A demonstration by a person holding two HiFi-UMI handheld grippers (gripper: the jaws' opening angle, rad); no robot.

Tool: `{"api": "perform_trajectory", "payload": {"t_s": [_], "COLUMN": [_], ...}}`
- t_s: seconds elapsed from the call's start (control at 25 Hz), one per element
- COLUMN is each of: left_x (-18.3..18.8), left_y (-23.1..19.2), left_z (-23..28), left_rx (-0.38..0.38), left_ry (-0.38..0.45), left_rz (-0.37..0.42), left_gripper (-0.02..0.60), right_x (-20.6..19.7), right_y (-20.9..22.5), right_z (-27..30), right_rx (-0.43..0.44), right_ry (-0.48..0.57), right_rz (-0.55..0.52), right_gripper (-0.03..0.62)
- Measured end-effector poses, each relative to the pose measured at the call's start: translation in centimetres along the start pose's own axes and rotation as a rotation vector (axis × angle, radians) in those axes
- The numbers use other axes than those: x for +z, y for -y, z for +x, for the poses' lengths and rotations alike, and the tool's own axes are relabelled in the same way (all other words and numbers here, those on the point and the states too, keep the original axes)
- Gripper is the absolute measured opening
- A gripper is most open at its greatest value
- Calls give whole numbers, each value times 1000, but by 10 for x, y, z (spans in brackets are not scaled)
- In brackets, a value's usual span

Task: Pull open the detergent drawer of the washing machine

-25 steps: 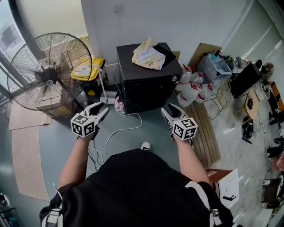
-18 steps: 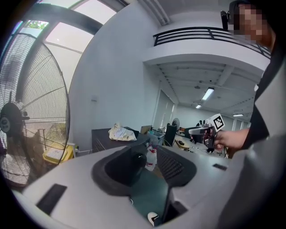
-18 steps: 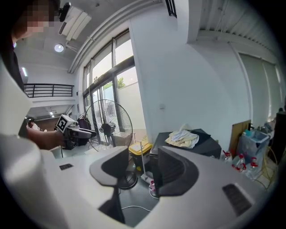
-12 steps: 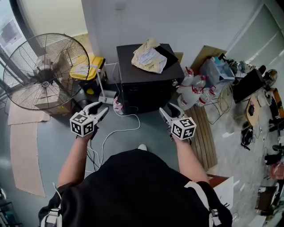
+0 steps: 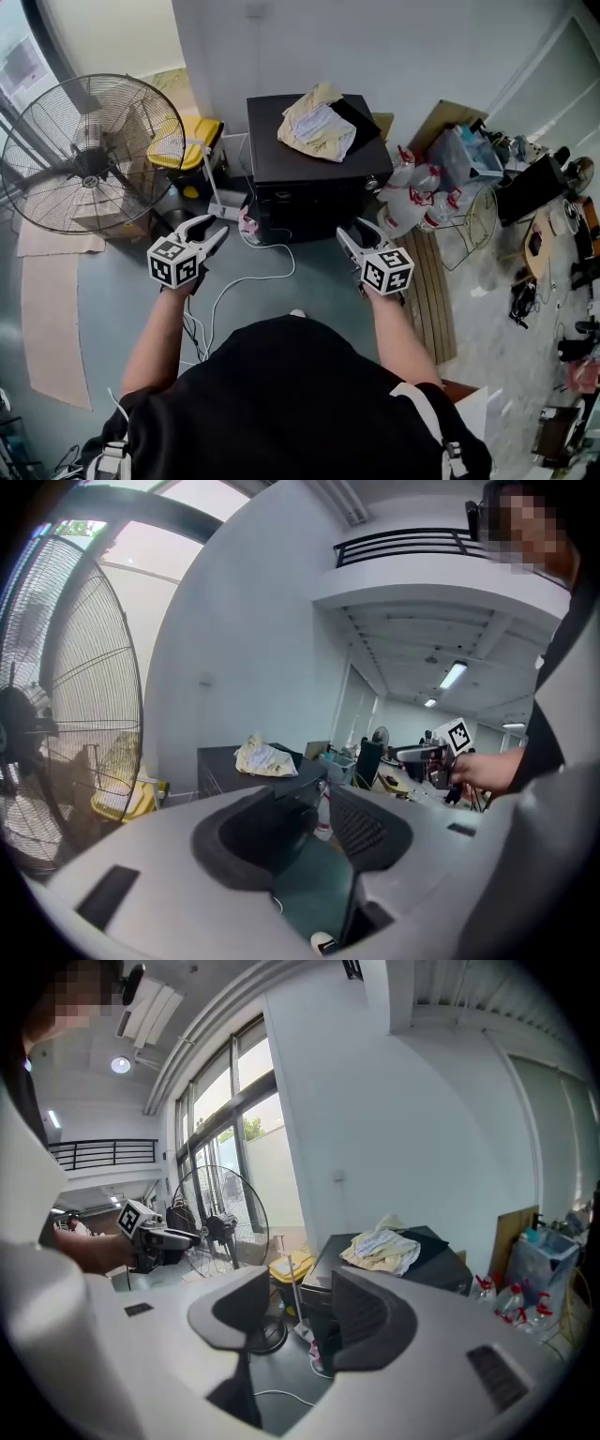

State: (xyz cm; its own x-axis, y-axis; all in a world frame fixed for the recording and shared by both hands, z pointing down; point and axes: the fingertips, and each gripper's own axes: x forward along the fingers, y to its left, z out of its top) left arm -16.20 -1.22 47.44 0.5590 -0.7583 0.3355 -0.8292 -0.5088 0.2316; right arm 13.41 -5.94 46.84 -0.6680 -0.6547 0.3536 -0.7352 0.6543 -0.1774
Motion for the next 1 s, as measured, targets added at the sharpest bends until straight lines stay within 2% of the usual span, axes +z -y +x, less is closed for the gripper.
{"api": "perform_trajectory", "payload": {"t_s": [0.28,1.0], "left_x": [5,12], "left_y": [-12,-12], "left_z": [21,76], "left_rx": [40,105], "left_ry": [-1,-8], "left_rz": [-19,-43], "left_gripper": [189,189], "right_x": [7,14], "right_y": [23,77], "right_z": [21,51], "right_rx": [28,107], "right_ry": [-7,-40], "right_rz": [1,-21], "right_gripper": [207,206]}}
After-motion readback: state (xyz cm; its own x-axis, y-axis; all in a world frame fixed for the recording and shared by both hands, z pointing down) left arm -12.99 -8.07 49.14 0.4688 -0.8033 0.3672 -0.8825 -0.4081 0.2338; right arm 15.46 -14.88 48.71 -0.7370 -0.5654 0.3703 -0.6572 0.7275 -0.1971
